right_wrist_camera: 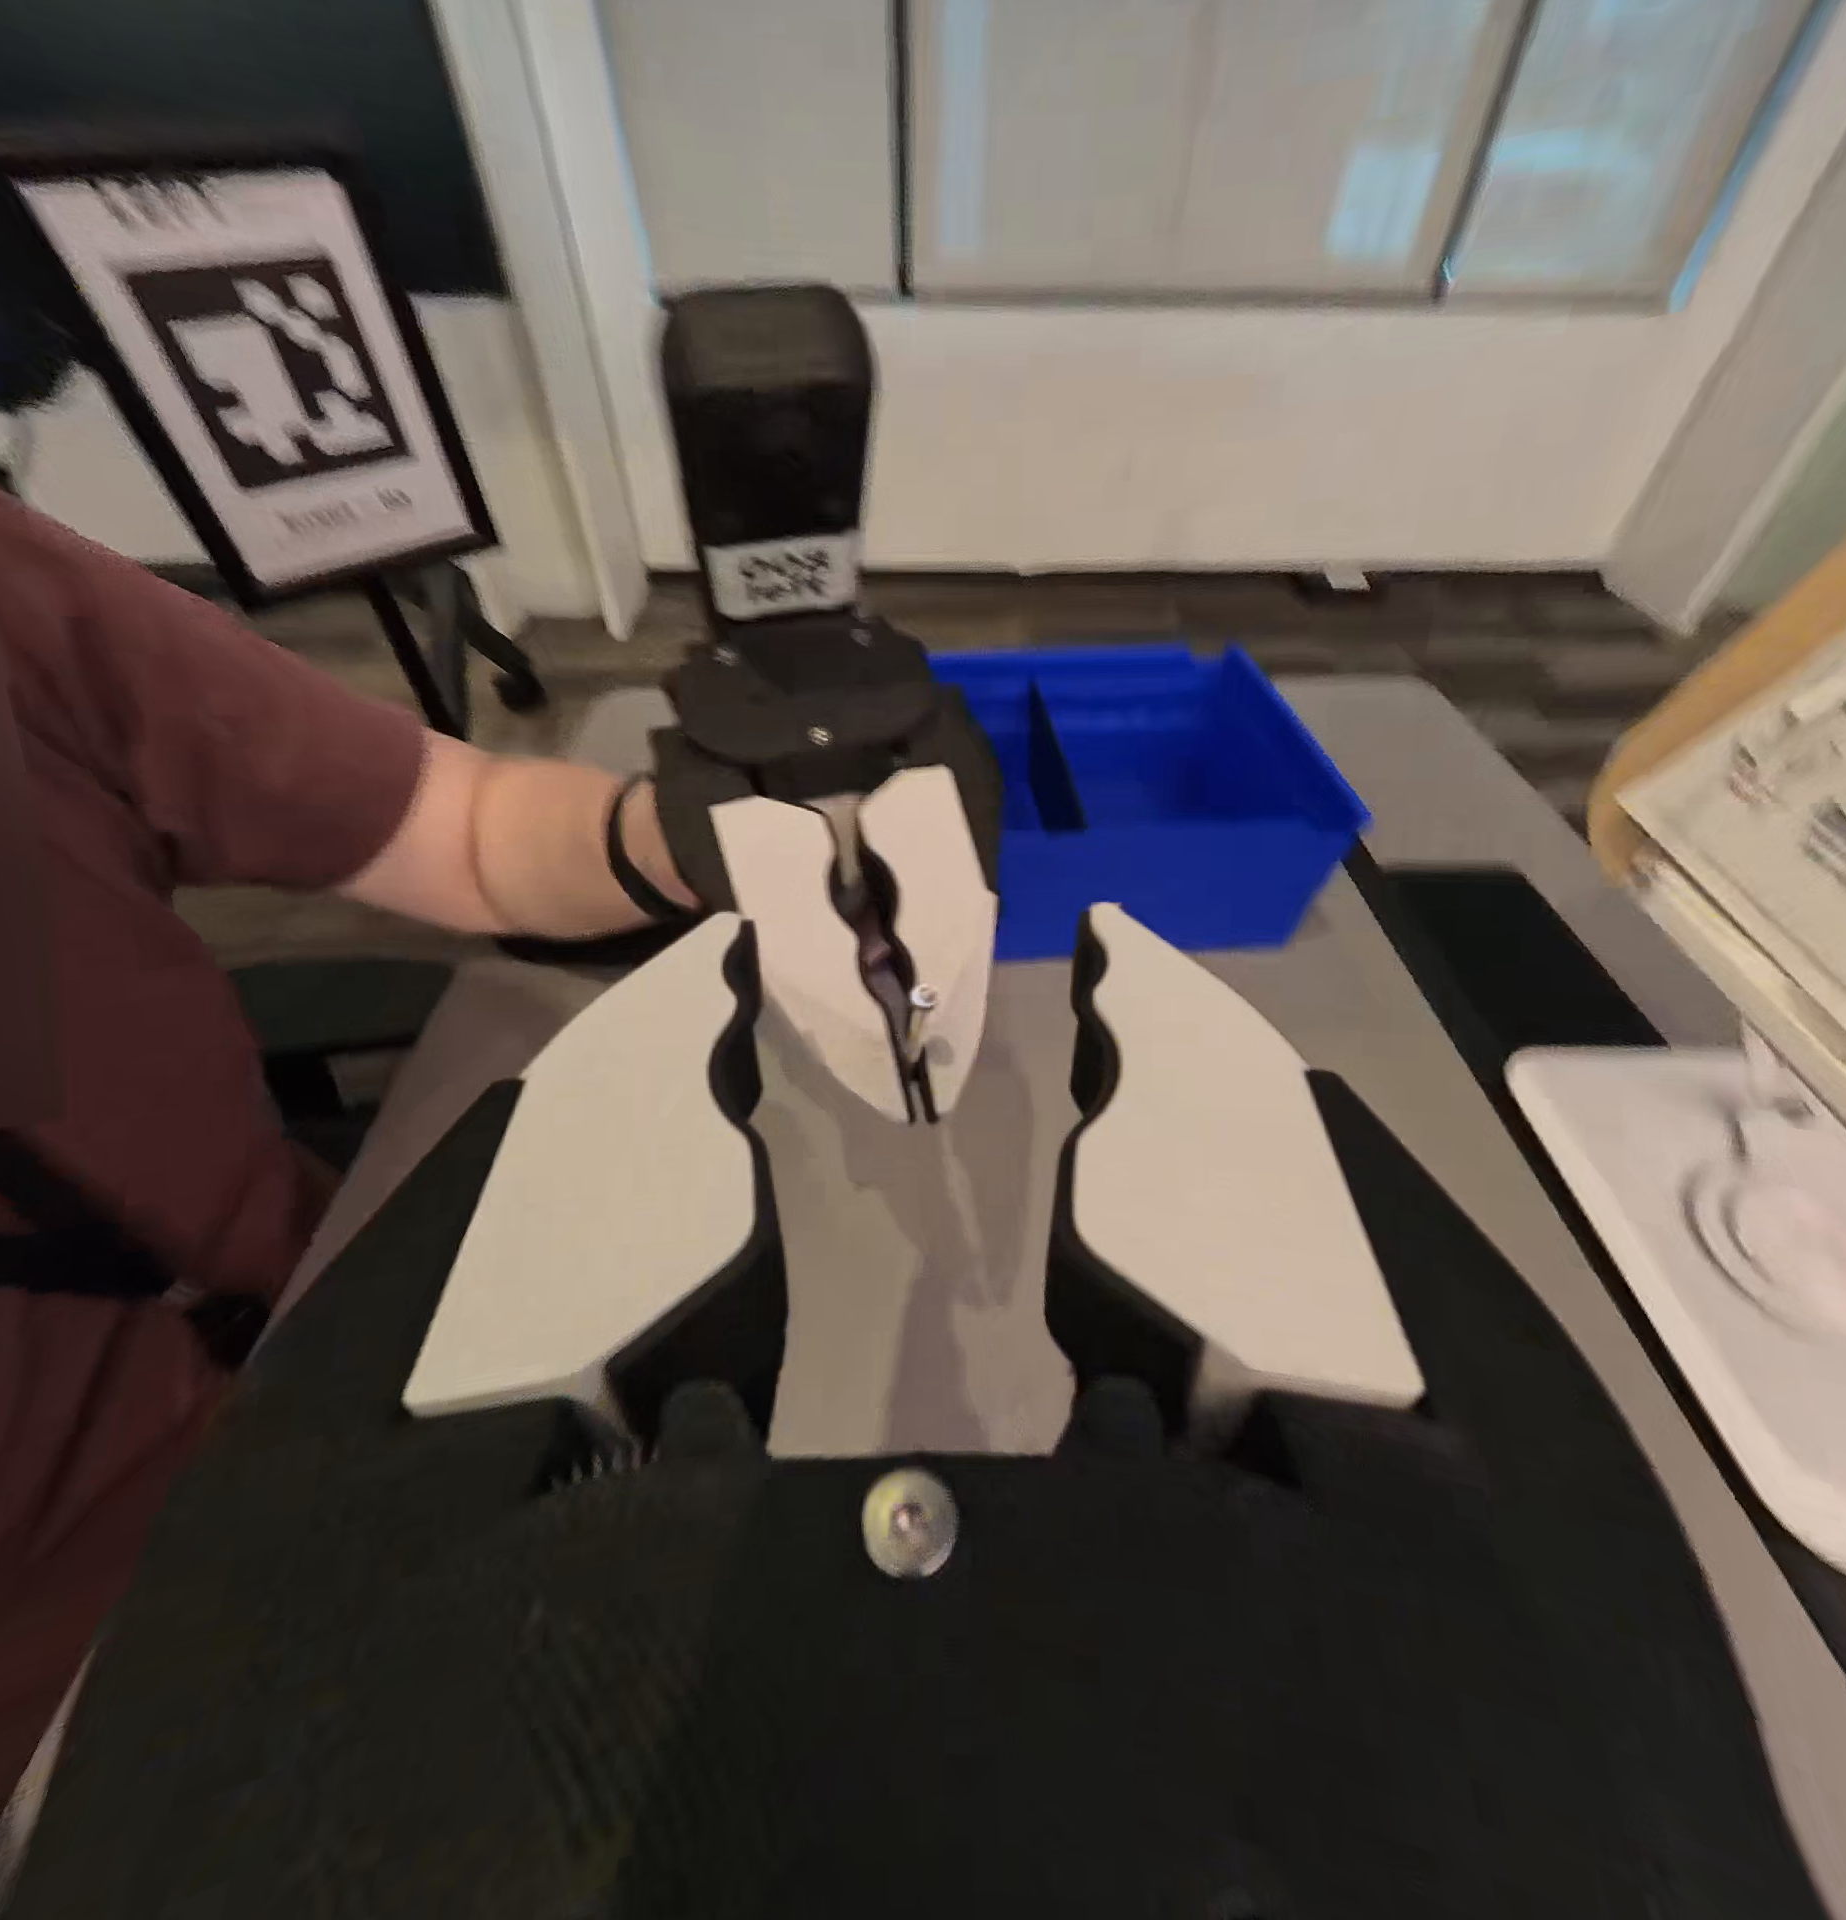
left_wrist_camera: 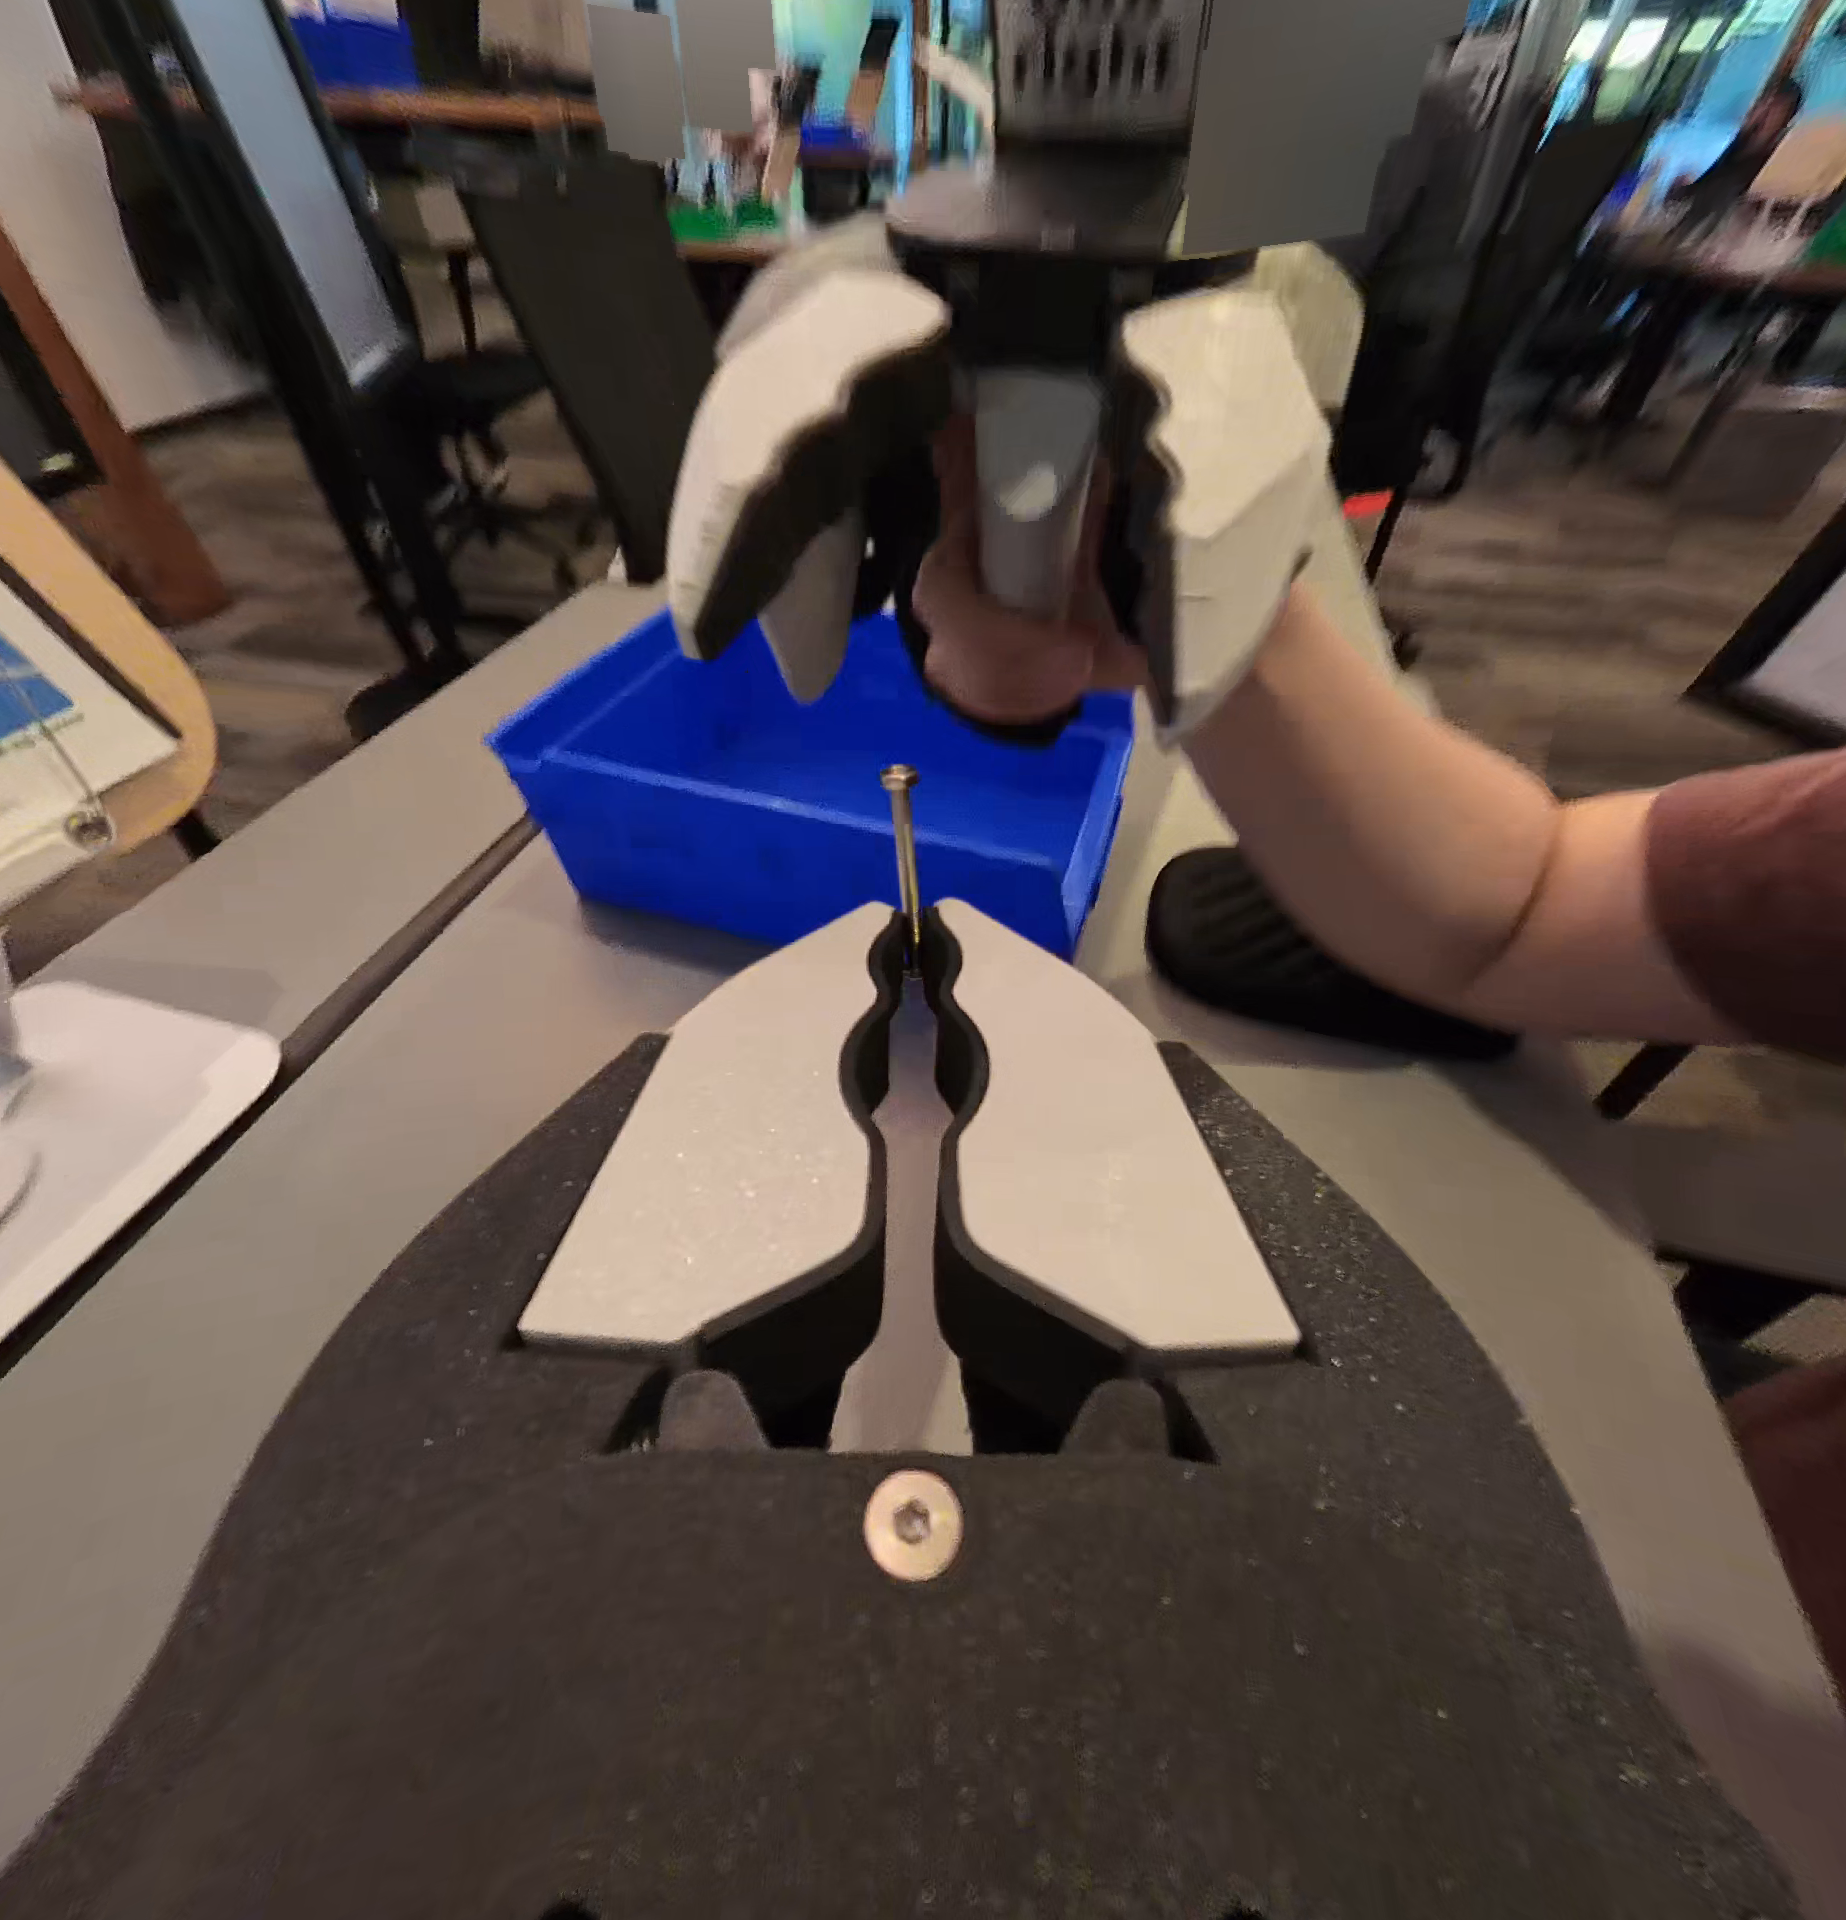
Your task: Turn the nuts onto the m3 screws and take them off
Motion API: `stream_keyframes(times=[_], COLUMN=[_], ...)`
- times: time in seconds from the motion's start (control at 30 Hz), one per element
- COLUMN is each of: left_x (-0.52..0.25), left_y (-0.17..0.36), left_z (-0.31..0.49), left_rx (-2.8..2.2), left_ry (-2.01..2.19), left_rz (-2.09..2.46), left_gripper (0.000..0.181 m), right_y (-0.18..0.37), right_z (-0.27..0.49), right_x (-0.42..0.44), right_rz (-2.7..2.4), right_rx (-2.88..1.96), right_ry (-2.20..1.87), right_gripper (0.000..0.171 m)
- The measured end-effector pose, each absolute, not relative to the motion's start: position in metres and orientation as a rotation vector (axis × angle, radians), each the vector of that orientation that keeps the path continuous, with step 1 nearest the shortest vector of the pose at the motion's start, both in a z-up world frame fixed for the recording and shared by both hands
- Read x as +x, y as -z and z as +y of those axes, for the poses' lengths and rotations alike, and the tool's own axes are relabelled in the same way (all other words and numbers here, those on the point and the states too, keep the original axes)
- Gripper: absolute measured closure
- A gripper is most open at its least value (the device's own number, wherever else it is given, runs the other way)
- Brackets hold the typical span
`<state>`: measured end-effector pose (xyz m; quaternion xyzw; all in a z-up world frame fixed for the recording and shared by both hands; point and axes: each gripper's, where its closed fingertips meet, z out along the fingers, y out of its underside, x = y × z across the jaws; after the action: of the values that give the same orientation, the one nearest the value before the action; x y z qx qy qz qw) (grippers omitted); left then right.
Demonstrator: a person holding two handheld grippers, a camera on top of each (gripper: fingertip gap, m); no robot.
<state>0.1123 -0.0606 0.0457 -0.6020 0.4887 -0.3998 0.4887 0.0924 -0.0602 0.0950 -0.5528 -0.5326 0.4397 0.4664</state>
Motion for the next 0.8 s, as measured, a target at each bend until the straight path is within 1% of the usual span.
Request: stream_keyframes(times=[0.07,0.1,0.37,0.6,0.8], left_x=[0.110,0.108,0.103,0.100,0.097], left_y=[-0.059,-0.065,-0.079,-0.080,-0.082], left_z=[-0.065,-0.067,-0.069,-0.066,-0.063], left_rx=[-1.397,-1.363,-1.307,-1.318,-1.326], left_ry=[1.034,1.048,1.029,1.022,1.029], left_rz=[1.158,1.140,1.105,1.091,1.071], left_gripper=[0.179,0.179,0.179,0.179,0.179], right_y=[-0.102,-0.104,-0.099,-0.097,-0.098], right_z=[-0.068,-0.072,-0.091,-0.092,-0.093], right_x=[0.086,0.082,0.060,0.059,0.061], right_rz=[-1.300,-1.300,-1.362,-1.383,-1.392], right_rx=[-1.264,-1.228,-1.152,-1.154,-1.161], right_ry=[-1.124,-1.126,-1.125,-1.053,-1.022], right_gripper=[0.099,0.097,0.097,0.097,0.094])
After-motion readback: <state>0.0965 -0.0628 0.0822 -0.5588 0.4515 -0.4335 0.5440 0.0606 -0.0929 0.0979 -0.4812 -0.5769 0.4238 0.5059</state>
